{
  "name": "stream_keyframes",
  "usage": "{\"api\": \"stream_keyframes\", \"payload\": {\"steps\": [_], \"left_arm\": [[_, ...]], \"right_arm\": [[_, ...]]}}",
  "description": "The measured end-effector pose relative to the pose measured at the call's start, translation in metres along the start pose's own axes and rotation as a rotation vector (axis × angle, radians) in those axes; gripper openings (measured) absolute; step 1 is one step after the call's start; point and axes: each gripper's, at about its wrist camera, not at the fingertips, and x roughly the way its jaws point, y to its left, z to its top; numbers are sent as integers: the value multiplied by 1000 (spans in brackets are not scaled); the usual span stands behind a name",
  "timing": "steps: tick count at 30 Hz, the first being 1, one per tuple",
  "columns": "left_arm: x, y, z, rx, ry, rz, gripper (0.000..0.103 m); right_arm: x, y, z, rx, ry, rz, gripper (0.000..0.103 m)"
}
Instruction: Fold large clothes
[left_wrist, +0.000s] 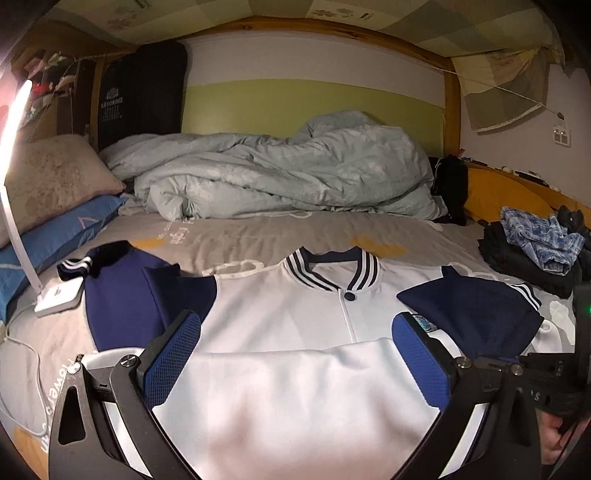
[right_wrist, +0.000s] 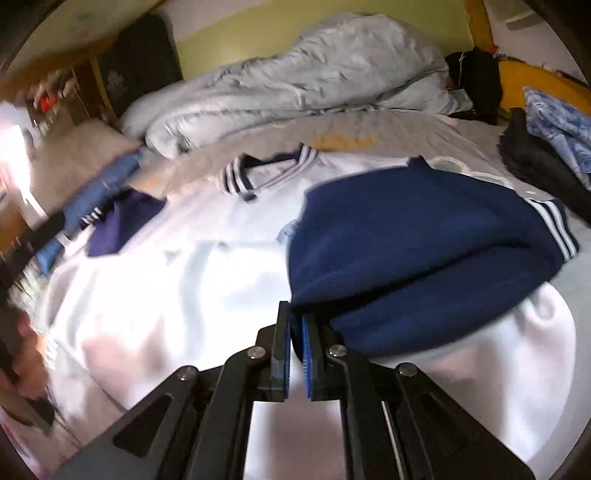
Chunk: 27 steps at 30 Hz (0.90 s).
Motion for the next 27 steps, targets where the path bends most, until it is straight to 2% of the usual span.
{"api": "stream_keyframes", "payload": {"steps": [1,2,6,8,10,12,14,18,20,23,24,25,26,27], "left_arm": [[1,1,-1,-4,3,-2,103],[1,2,-2,-4,4,-2,103],[3,1,-3,6,0,2,103],[3,0,-4,6,2,-3,103],[3,-1,-4,7,2,-8,103],[3,-2,-4,12,2,-12,103],[2,-4,-4,17,1,-13,103],[2,-5,-4,14,4,-15,103],[3,-6,-4,15,12,-16,103],[4,-9,-5,25,19,-18,103],[4,-10,-6,29,21,-18,103],[4,-11,-6,31,23,-18,103],[5,-12,-6,33,24,-18,103],[5,-12,-6,34,27,-20,103]], "right_arm": [[-5,-2,1,5,-7,15,12],[-11,-5,2,17,-13,31,25],[-56,-32,14,142,-113,48,35],[-77,-49,18,199,-164,6,50],[-94,-73,21,253,-223,-76,53],[-96,-88,26,271,-195,-165,56],[-99,-100,26,286,-188,-187,57],[-98,-100,21,249,-154,-256,63],[-93,-92,20,204,-123,-311,72],[-82,-84,21,129,-82,-367,80],[-81,-83,21,122,-70,-344,83],[-82,-83,21,136,-64,-291,90],[-84,-83,20,164,-60,-214,98],[-85,-82,20,189,-58,-154,102]]}}
